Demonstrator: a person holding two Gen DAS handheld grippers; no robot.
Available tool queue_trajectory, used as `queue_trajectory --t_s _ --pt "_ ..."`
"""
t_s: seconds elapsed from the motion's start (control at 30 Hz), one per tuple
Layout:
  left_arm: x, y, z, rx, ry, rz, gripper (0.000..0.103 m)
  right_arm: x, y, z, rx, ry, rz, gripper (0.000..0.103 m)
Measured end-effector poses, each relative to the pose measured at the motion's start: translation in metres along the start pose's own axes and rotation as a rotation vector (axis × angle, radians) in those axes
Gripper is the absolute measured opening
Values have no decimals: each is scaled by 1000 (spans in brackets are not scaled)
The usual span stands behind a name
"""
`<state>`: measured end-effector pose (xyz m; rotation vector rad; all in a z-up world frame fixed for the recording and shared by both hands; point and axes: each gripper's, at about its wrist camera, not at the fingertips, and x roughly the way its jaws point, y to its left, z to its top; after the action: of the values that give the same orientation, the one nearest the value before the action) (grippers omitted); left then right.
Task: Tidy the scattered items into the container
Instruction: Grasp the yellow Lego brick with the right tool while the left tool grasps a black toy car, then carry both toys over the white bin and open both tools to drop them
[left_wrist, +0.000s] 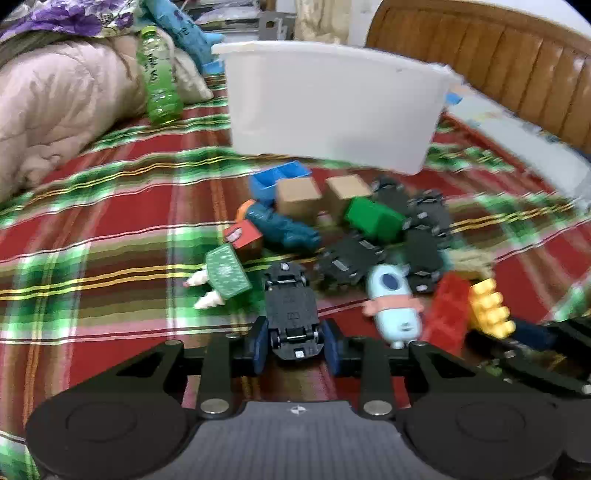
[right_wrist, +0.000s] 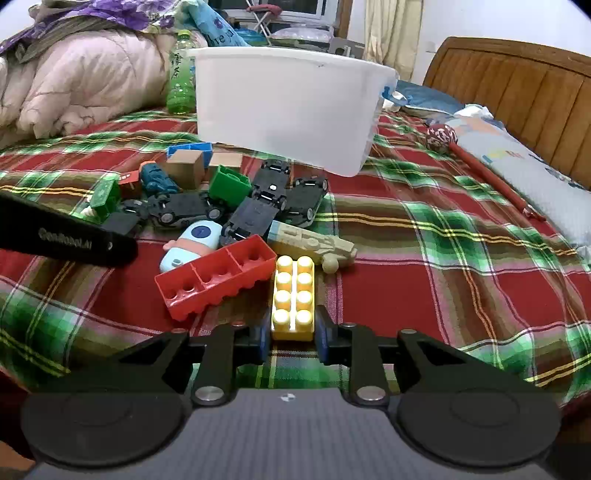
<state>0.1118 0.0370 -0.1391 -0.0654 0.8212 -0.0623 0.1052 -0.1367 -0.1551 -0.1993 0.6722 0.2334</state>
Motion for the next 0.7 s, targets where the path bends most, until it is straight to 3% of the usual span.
queue_trajectory --t_s 0.13,0.3,0.7 --pt "-15 6 3 -3 -7 -25 34 -7 -15 7 51 15 11 27" --pt "-42 7 20 17 -51 -51 34 -24 -27 28 80 -30 17 27" --pt "-56 -3 129 64 -212 -89 34 -21 -37 136 74 -191 89 27"
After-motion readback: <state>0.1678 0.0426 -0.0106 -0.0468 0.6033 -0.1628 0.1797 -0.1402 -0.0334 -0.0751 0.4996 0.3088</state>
